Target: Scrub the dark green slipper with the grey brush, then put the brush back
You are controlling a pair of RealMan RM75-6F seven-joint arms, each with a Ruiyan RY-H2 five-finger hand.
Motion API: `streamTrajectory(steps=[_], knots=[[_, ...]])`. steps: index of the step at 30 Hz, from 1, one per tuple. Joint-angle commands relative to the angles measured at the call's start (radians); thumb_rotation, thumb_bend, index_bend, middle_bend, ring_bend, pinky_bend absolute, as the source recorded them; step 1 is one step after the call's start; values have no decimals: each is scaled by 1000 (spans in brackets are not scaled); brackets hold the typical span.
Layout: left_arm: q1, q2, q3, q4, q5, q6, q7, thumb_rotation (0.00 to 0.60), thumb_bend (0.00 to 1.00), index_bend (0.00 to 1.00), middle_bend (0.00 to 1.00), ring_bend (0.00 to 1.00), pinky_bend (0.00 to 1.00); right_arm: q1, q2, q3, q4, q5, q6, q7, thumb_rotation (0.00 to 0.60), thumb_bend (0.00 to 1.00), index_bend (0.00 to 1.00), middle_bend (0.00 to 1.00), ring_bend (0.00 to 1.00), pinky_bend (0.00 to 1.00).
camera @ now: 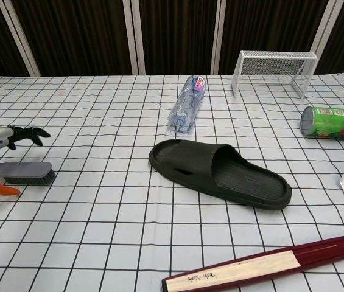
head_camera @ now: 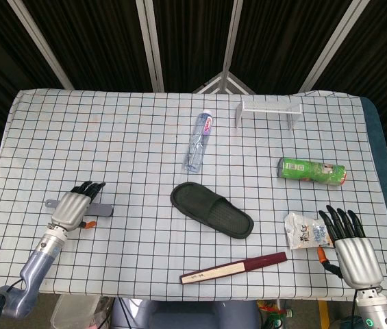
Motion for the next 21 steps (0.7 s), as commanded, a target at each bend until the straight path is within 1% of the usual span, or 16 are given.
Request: streamTrajectory(steps=[1, 3, 8, 10, 11, 12, 13, 15, 18, 21], knots=[[32, 111, -18, -194, 37, 84, -19, 600, 16, 0, 0, 0, 206, -12, 6, 8, -3, -1, 17, -14, 501, 497, 0, 0, 0, 0], [74, 190, -1, -300, 117, 196, -58, 600, 14, 0, 0, 0, 193, -21, 10, 8, -12, -5, 28, -26, 502, 497, 0, 0, 0, 0], [163, 293, 48, -392, 228, 366, -79, 600, 11, 0, 0, 0, 142, -33, 19, 11, -24, -4, 35, -38, 502, 487, 0, 0, 0, 0], [241, 343, 93, -411, 268, 466, -54, 600, 9, 0, 0, 0, 134, -40, 27, 15, -30, -1, 39, -34, 501, 475, 0, 0, 0, 0], [371, 379, 160, -404, 252, 584, -15, 600, 9, 0, 0, 0, 132, -48, 37, 19, -33, 22, 39, -25, 501, 472, 0, 0, 0, 0], [428, 389, 193, -405, 264, 635, 5, 600, 9, 0, 0, 0, 131, -51, 44, 19, -37, 37, 30, -21, 501, 471, 0, 0, 0, 0], [452, 402, 212, -408, 279, 653, 40, 600, 8, 0, 0, 0, 129, -53, 51, 19, -43, 46, 22, -18, 501, 470, 0, 0, 0, 0], [488, 412, 215, -429, 301, 694, 99, 600, 8, 0, 0, 0, 123, -56, 59, 20, -52, 56, 12, -15, 502, 470, 0, 0, 0, 0], [508, 412, 208, -445, 310, 704, 122, 600, 8, 0, 0, 0, 116, -58, 63, 17, -62, 64, -4, -21, 501, 470, 0, 0, 0, 0], [510, 420, 201, -449, 315, 692, 109, 600, 8, 0, 0, 0, 97, -58, 65, 15, -69, 61, -13, -32, 502, 441, 0, 0, 0, 0]])
